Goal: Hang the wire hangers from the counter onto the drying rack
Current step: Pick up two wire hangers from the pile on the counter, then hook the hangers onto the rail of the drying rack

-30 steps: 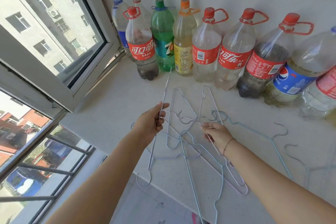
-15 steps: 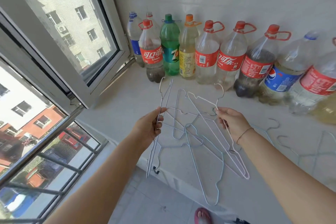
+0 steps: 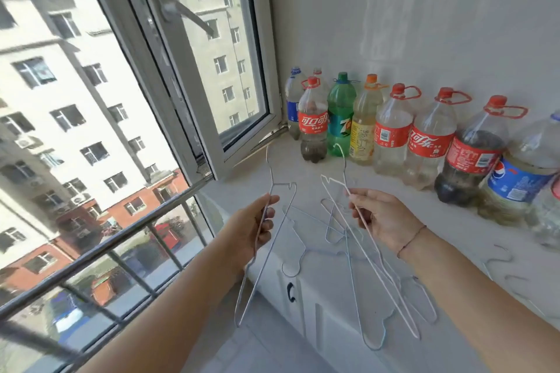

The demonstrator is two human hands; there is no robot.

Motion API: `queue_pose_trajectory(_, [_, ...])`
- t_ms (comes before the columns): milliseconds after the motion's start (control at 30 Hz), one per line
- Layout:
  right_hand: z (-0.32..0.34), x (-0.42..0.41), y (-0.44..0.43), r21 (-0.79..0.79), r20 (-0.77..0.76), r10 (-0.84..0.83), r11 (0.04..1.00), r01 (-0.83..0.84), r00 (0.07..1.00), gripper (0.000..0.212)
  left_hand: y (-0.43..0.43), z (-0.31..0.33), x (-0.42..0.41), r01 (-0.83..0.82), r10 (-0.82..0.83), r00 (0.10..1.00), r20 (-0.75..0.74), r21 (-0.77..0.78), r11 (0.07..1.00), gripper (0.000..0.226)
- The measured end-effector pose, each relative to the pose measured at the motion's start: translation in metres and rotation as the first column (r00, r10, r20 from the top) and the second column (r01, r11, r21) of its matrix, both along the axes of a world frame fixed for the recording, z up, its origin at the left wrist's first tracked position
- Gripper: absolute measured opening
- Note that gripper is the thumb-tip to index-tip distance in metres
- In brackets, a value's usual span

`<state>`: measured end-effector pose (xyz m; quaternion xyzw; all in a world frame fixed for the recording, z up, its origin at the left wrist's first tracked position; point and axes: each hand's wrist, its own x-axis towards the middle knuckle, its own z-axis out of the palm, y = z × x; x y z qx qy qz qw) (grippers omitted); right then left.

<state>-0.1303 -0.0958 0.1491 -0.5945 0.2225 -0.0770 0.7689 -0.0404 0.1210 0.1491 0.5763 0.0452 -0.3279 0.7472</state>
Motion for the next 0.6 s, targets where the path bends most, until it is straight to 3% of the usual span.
queue_pose_trajectory(300, [0.039, -0.046, 0.071, 0.060, 0.077, 0.366, 0.927, -0.371, 0.927, 0.013, 0.071, 0.033, -0.111, -0.290, 0.292, 0.953, 0.078, -0.035, 0.956, 0.026])
queue_pose_trajectory(600, [0.095, -0.125, 0.166, 0.090, 0.208, 0.700, 0.681, -0.726, 0.683, 0.024, 0.155, 0.090, -0.244, -0.494, 0.510, 0.843, 0.170, -0.133, 0.860, 0.022])
